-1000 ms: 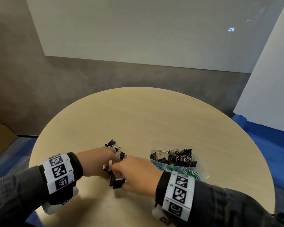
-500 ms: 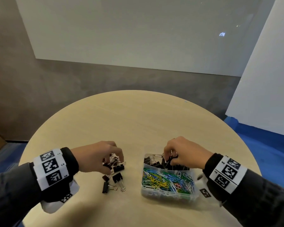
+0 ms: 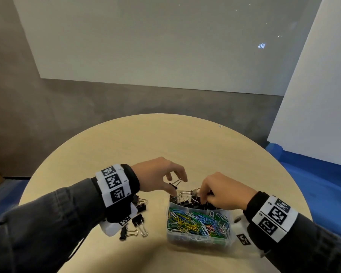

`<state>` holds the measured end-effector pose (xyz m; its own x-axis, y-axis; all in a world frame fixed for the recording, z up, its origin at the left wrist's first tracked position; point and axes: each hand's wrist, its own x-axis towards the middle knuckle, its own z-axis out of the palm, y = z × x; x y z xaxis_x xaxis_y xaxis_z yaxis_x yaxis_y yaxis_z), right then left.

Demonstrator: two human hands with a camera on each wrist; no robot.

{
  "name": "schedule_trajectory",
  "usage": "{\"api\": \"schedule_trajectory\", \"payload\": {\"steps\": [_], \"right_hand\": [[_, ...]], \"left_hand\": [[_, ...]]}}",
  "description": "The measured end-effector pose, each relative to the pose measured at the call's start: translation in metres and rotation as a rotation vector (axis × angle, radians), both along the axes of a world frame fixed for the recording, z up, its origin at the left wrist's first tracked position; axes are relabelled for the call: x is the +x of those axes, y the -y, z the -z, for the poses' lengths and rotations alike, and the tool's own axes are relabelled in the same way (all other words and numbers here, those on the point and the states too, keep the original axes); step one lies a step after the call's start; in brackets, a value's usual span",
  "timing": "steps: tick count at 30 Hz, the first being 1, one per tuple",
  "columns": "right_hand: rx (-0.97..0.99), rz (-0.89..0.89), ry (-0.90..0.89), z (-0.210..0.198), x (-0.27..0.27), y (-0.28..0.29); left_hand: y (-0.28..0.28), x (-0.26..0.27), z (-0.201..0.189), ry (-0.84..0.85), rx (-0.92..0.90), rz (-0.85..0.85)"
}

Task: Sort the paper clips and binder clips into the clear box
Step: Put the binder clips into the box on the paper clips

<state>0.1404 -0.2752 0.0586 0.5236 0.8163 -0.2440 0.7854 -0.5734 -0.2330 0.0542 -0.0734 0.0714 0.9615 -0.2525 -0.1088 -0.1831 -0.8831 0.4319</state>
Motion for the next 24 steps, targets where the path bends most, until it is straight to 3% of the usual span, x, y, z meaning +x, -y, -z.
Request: {"api": "schedule_trajectory", "payload": {"steps": [7, 12, 24], "right_hand": [[0.133, 0.046, 0.012, -0.005, 0.002, 0.021], [0.222, 0.032, 0.001, -0.009, -0.002, 0.033], [0.21, 0.002, -0.038, -0.007, -0.004, 0.038]], "left_hand": [[0.024, 0.031, 0.005, -0.002, 0.033, -0.001], [0.036, 0.045, 0.019, -0.091, 0.115, 0.002], [0.032, 0.05, 0.038, -0.211, 0.326, 0.024]]}}
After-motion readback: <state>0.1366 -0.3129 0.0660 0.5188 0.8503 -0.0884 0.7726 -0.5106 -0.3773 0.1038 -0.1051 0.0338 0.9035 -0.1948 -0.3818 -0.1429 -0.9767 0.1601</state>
